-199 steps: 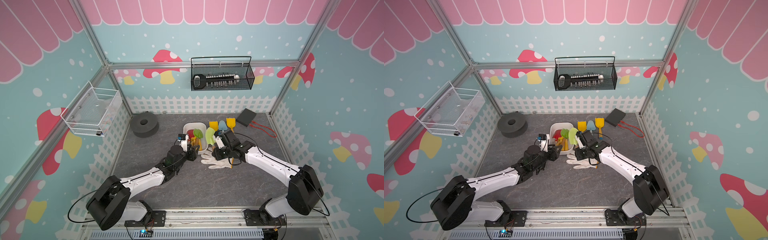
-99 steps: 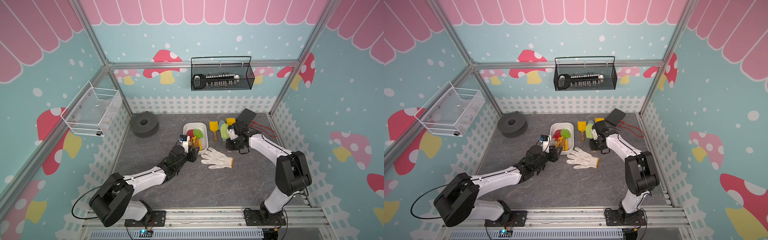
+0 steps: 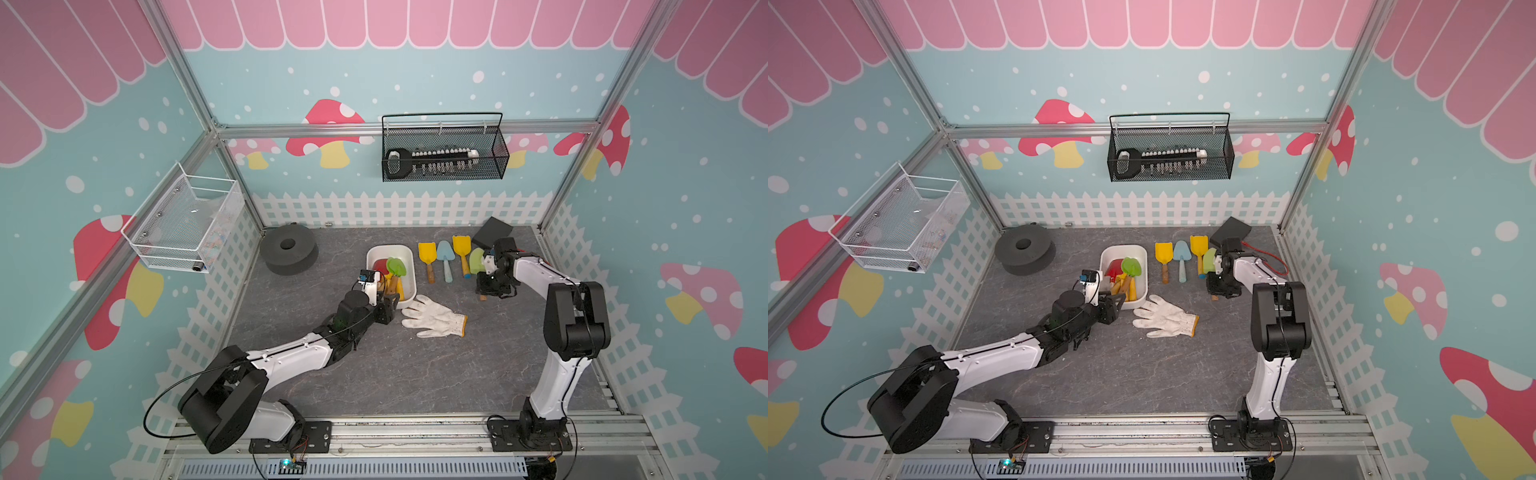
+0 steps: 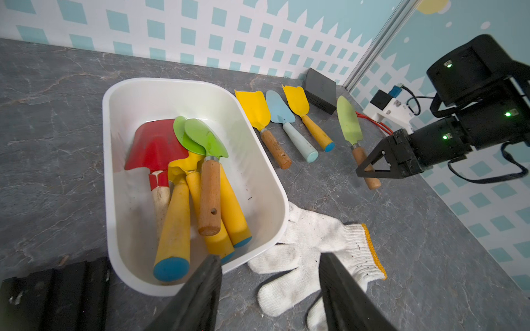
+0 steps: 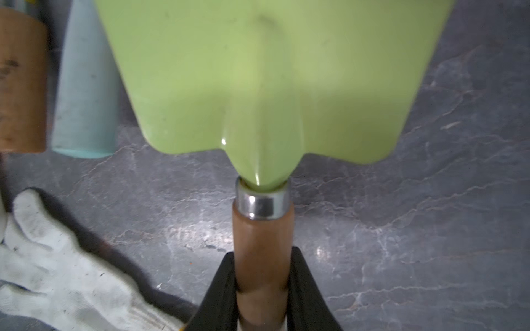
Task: Take the shovel out of the storage box
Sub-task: Place the shovel at the center of the board.
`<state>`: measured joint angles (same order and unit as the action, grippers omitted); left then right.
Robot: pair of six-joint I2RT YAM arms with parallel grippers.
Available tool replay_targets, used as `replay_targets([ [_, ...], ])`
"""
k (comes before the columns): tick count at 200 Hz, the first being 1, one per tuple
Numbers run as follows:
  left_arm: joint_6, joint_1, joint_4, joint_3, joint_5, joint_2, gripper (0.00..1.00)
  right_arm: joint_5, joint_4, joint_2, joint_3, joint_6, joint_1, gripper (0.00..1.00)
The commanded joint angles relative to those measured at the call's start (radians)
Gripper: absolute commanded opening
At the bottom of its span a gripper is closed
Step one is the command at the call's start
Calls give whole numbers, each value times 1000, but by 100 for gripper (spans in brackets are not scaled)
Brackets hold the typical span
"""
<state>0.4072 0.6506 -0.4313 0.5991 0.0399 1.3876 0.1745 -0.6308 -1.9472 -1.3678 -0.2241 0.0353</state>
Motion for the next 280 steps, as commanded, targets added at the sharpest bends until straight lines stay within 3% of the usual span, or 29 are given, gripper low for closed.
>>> replay_targets([
  [1,-19,5,-7,24,-14,-5,58,29,-37,-54,-61,34,-22,17],
  [144,-16,8,-12,21,-22,-9,58,-63,-142,-232,-287,52,-51,16],
  [280,-14,10,-13,21,-22,-7,58,-64,-146,-234,-315,28,-51,33],
])
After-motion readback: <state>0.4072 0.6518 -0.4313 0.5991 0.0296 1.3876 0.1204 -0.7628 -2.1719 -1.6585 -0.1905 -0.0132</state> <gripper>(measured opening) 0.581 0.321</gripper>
